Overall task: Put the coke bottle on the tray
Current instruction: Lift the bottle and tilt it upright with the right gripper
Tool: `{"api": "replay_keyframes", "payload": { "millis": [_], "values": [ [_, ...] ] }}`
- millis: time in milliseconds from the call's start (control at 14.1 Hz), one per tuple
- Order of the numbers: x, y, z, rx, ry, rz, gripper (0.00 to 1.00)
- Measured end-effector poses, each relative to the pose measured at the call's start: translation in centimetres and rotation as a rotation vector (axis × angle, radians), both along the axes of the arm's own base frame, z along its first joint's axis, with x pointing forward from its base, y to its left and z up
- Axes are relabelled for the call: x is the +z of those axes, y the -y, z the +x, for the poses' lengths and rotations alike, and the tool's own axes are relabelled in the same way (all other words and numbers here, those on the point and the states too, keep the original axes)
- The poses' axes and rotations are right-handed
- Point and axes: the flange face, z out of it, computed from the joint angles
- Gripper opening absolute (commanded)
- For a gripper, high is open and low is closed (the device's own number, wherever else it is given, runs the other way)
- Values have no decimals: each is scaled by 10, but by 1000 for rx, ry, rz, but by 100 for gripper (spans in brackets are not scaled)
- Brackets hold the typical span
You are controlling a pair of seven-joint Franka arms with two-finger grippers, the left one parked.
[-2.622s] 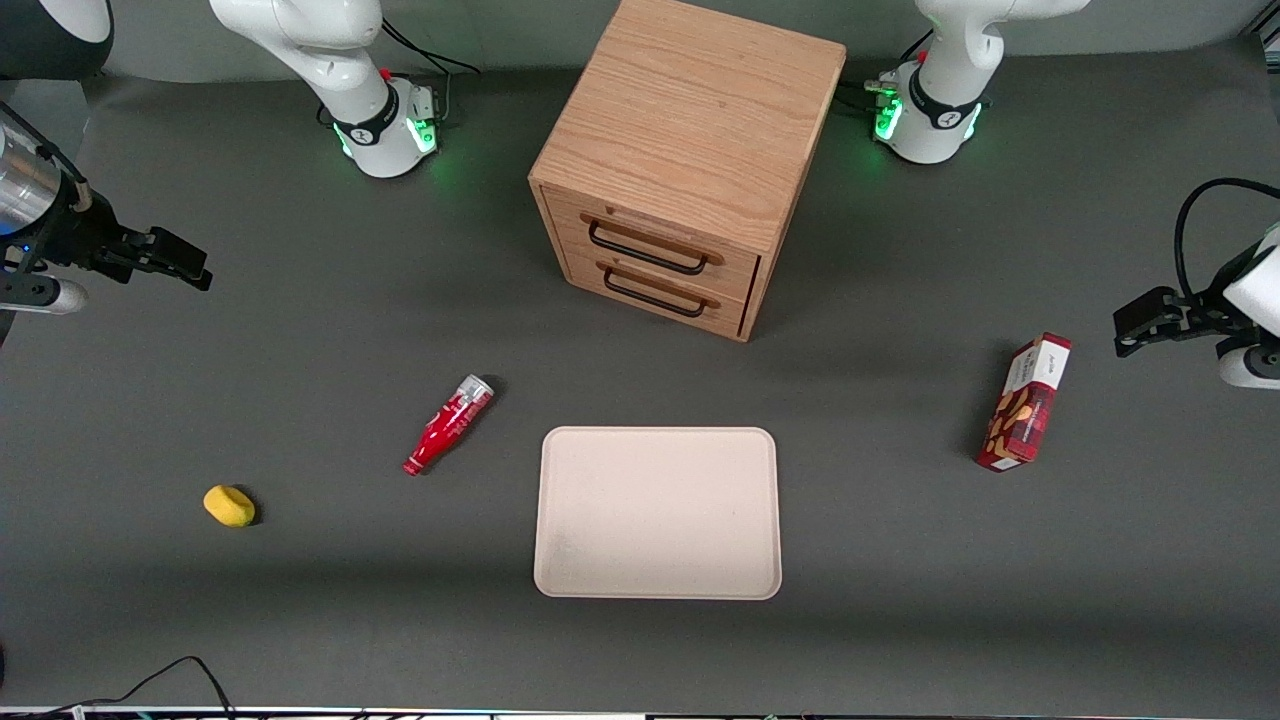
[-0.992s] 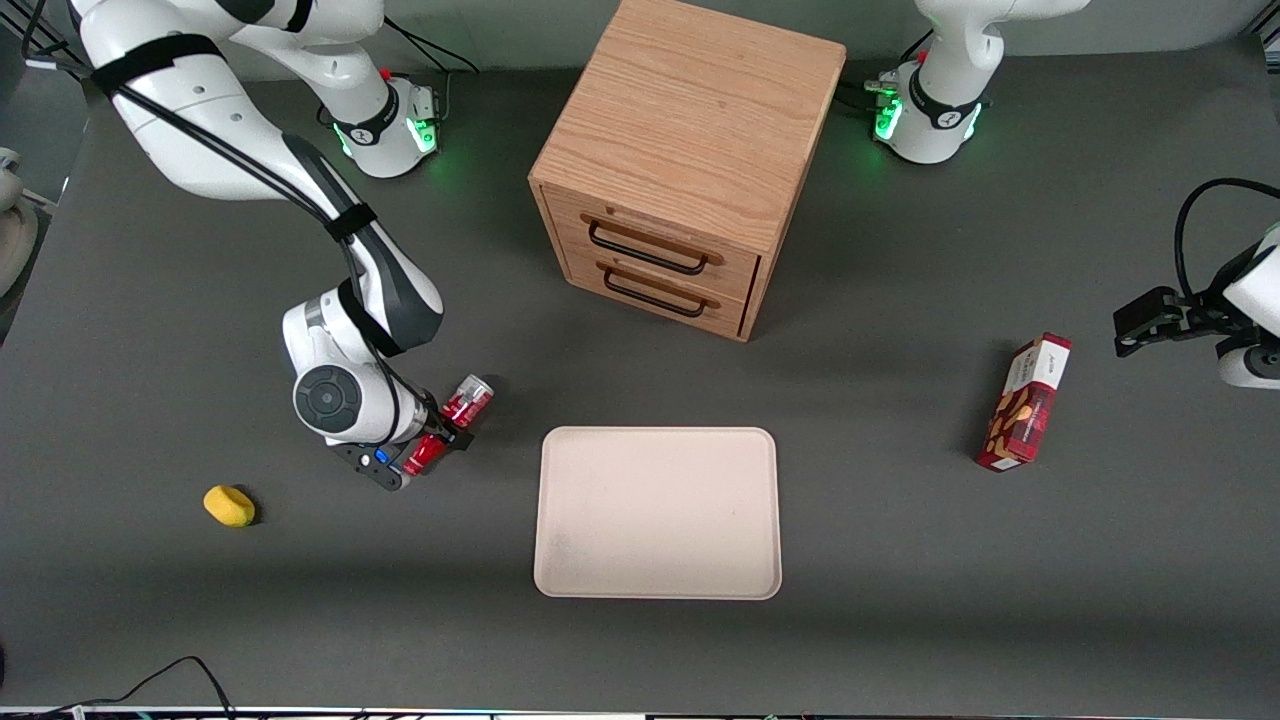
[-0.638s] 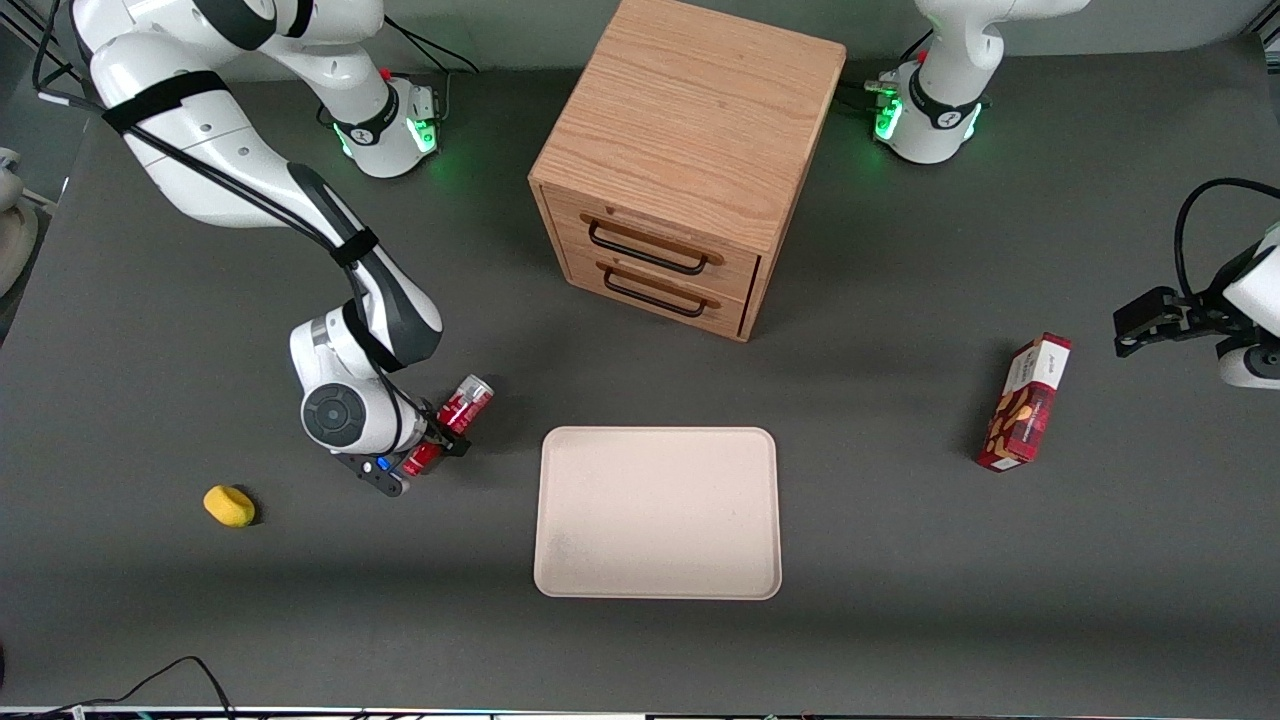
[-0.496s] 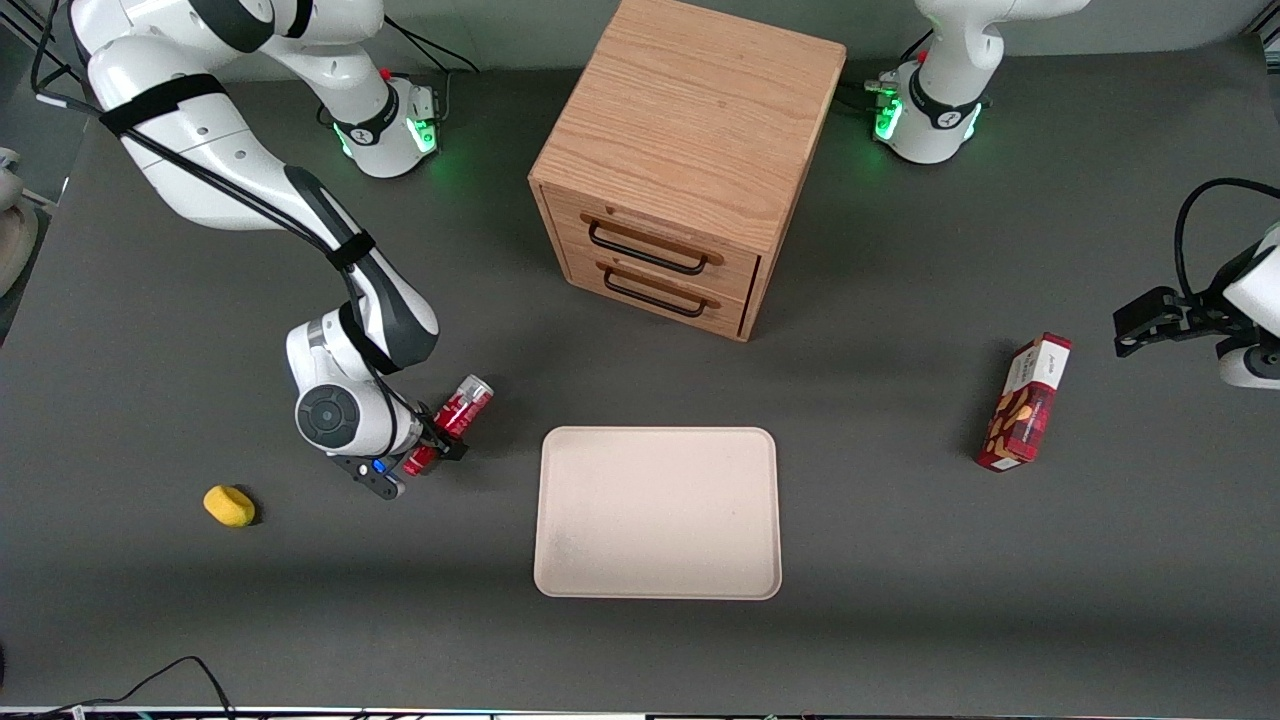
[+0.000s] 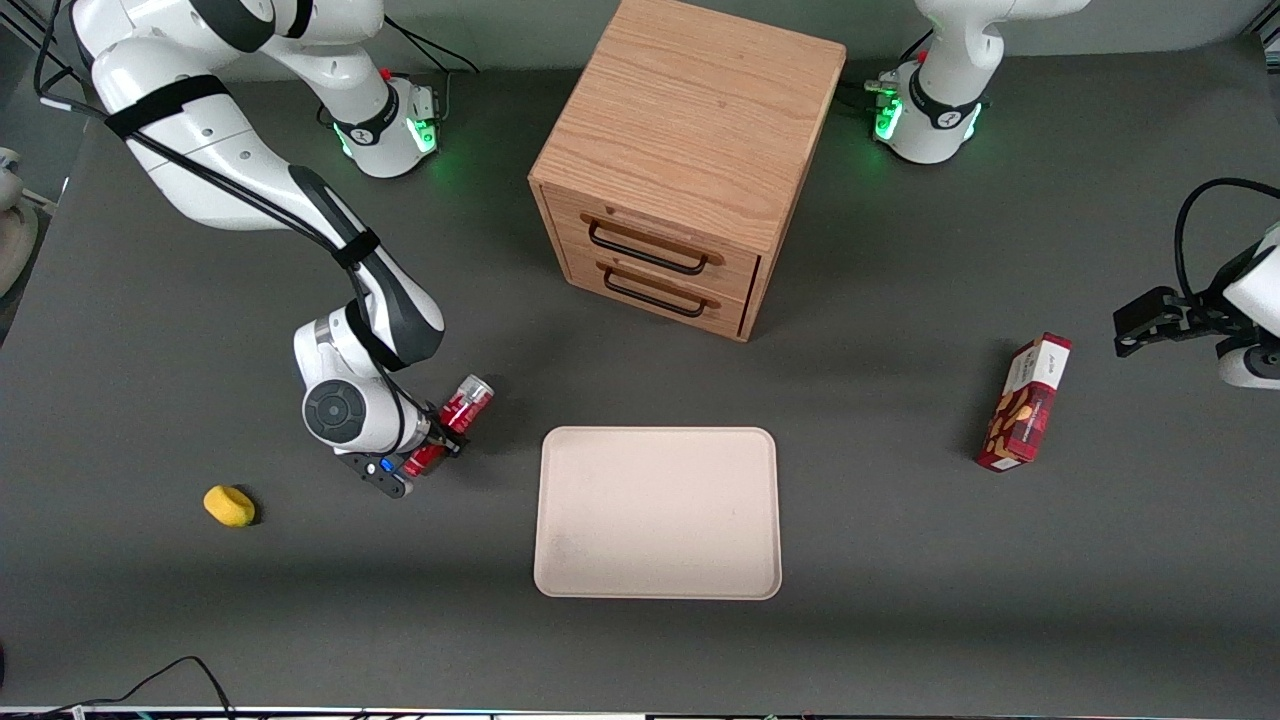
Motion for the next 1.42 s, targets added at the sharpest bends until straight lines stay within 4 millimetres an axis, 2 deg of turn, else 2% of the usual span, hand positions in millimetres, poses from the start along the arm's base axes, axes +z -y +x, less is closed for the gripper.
{"api": "replay_keyframes", "payload": {
  "millis": [213,354,496,638,850,921,992,1205,1276,1417],
  "values": [
    [1,1,1,-2,9,5,16],
    [4,1,3,-3,14,5,15],
    [24,2,9,4,22,0,15],
    [75,3,25,40,40,-5,15],
    [179,14,56,125,127,2,16],
    [202,16,63,136,160,9,16],
    [216,14,70,139,186,25,16],
    [229,-11,92,160,241,115,15],
    [227,-20,100,183,255,146,15],
    [215,-42,113,270,291,210,7]
  ]
}}
